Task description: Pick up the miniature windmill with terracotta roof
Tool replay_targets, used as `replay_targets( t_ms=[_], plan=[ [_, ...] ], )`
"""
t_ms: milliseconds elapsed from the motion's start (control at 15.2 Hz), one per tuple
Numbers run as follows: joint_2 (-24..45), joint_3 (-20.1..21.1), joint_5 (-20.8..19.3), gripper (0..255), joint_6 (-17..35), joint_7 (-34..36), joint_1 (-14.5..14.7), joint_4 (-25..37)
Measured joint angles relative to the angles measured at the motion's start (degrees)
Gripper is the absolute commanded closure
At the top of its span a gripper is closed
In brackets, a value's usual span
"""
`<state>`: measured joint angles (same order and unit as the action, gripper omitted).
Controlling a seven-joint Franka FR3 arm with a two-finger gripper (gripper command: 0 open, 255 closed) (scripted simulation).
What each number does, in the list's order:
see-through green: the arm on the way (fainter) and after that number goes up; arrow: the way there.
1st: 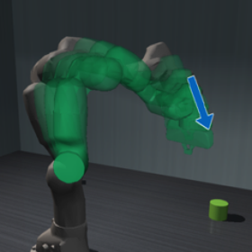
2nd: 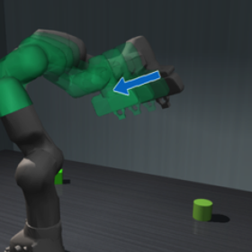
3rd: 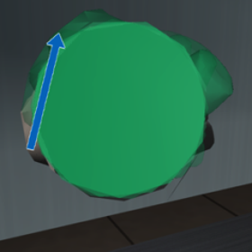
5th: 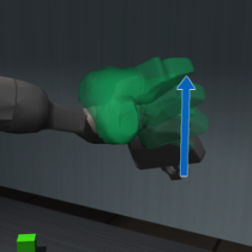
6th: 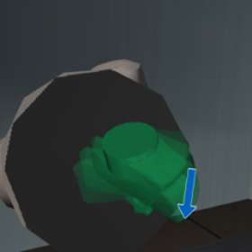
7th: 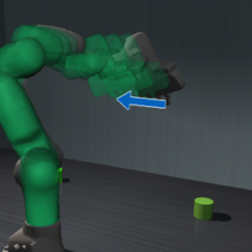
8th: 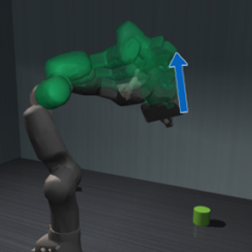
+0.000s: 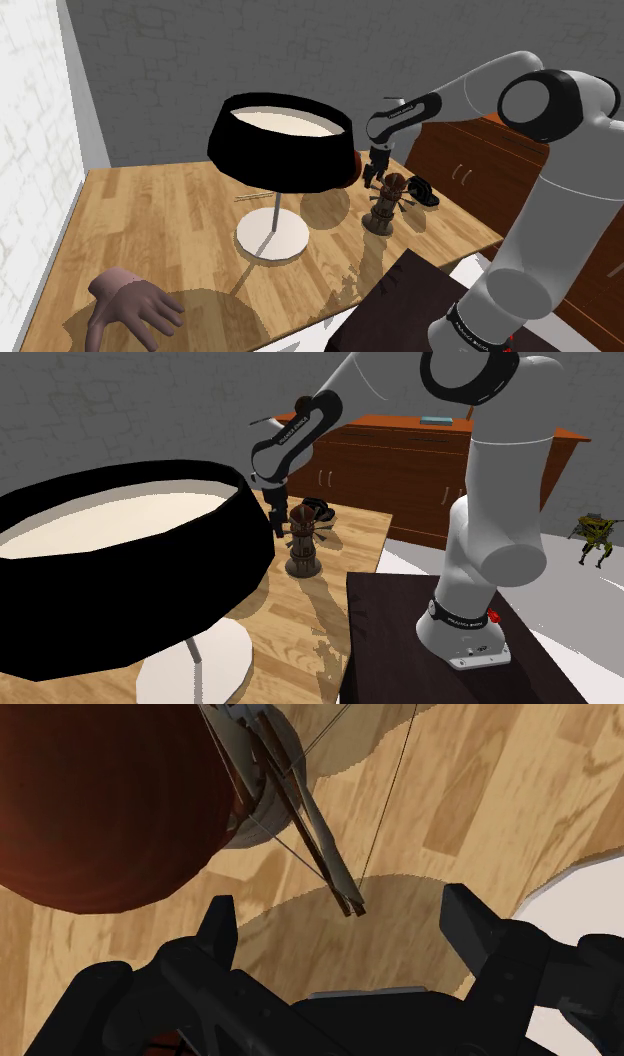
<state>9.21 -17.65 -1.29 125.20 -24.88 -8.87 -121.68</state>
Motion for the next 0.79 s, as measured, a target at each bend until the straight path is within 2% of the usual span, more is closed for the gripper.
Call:
replay_targets(
  t_ms=[594, 792],
  plan=[
    [0.1, -0.1, 0.2, 255, 0.8, 0.4, 0.0, -0.1],
    [-0.1, -0.1, -0.2, 255, -0.6, 0.1, 0.1, 0.2]
  ],
)
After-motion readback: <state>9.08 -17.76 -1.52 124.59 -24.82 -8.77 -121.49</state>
